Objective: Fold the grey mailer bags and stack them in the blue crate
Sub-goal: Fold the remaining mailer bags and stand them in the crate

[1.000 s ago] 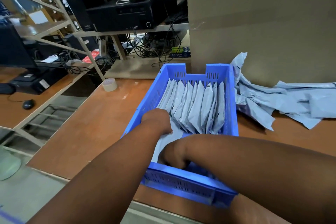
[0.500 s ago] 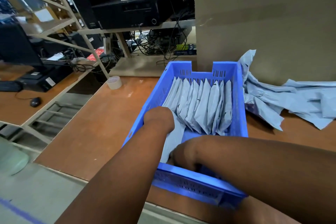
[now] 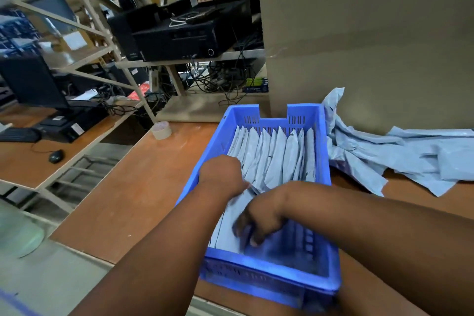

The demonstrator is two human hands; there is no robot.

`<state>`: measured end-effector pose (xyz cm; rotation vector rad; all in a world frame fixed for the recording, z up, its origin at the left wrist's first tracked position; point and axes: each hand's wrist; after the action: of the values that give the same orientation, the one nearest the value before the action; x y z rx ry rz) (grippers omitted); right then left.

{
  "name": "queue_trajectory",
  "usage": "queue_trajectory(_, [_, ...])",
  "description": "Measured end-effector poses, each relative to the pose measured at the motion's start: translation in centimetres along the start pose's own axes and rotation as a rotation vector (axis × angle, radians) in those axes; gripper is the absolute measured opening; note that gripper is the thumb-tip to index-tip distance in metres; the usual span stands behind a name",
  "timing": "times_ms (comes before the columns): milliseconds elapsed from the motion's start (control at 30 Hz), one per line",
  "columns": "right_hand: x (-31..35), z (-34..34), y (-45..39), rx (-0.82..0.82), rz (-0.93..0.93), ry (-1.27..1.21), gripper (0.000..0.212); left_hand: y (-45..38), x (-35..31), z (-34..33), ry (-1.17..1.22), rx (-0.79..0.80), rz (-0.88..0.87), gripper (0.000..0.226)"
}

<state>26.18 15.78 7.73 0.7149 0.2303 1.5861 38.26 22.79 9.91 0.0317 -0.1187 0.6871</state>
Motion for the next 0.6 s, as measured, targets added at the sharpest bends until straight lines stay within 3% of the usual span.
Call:
queue_trajectory(300, [-10.4, 4.8, 16.2, -0.420, -0.185, 0.037, 0.043, -2.2, -12.4, 7.8, 0.000, -0.354, -0.367, 0.030])
queue_trajectory(467, [-17.5, 1.2, 23.3, -0.545, -0.218, -0.094, 0.032, -3.9, -22.7, 8.9, -0.055, -0.330, -0.514, 0.032])
queue_trajectory(600, [-24.0, -3.9, 27.6, -0.646, -0.360, -0.200, 0.046, -5.3, -29.8, 7.4, -0.065, -0.255, -0.610, 0.032])
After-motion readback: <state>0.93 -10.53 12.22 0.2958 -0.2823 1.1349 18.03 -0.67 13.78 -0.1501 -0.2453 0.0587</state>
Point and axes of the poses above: each hand's wrist, its own y-axis away from the middle knuckle, its own z-axis out of the back of the hand, x = y × z, and after that the axes turned 4 degrees about -x, right-handed
